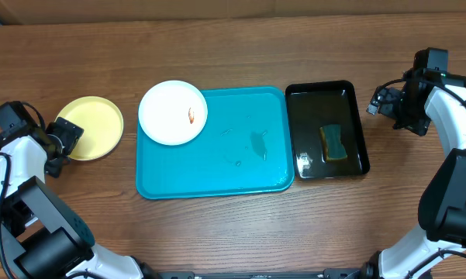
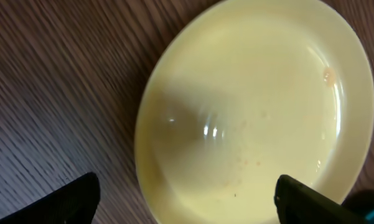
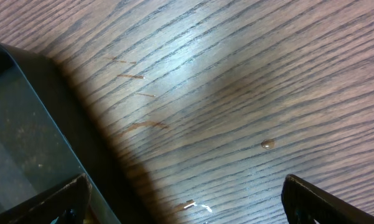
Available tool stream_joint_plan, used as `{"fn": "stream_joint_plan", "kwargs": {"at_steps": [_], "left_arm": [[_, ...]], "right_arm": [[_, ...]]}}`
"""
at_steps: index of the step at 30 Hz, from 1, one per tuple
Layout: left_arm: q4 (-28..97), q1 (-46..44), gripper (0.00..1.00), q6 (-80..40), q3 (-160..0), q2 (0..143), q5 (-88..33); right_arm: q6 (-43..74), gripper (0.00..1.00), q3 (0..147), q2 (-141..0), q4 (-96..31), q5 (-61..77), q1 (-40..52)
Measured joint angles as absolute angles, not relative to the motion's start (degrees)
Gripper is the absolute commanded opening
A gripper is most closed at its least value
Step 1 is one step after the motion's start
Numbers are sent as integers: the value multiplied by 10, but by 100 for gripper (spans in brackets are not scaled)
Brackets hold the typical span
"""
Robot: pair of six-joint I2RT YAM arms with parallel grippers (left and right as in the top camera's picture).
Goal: Clean dirty plates on tray and stack at the side
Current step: 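Set the yellow plate onto the white plate left of the tray, then move the left gripper to the sauced white plate's rim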
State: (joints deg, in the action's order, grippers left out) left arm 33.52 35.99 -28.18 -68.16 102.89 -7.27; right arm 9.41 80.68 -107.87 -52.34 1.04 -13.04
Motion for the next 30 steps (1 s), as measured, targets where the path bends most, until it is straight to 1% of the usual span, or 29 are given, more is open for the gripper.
{"fn": "stream_joint_plan", "kwargs": {"at_steps": [3,6,7,13,18,22,23,27,28,30], "left_arm": [[347,356,71,-282,-685,1019,-98],[370,343,67,-282,-688,991,-130],[378,335,64,-282,-689,983,-137],[407,236,64,-271,-695,964,-142],[405,135,60,-268,-695,968,-91],[400,85,59,-268,-695,983,-49],[399,79,57,-268,-695,989,-39],[395,75,40,-267,-695,1009,-19],[394,75,38,-266,-695,1013,-16],[391,75,37,-266,-695,1025,-14]], "right_arm": [[94,100,807,-1079,-524,11,-130],[94,100,807,-1079,-524,11,-130],[94,100,807,-1079,-524,11,-130],[94,100,807,-1079,-524,11,-130],[94,100,807,-1079,-524,10,-130],[94,100,807,-1079,-524,10,-130],[94,100,807,-1079,-524,10,-130],[94,100,807,-1079,-524,10,-130],[94,100,807,-1079,-523,11,-130],[94,100,807,-1079,-524,11,-130]]}}
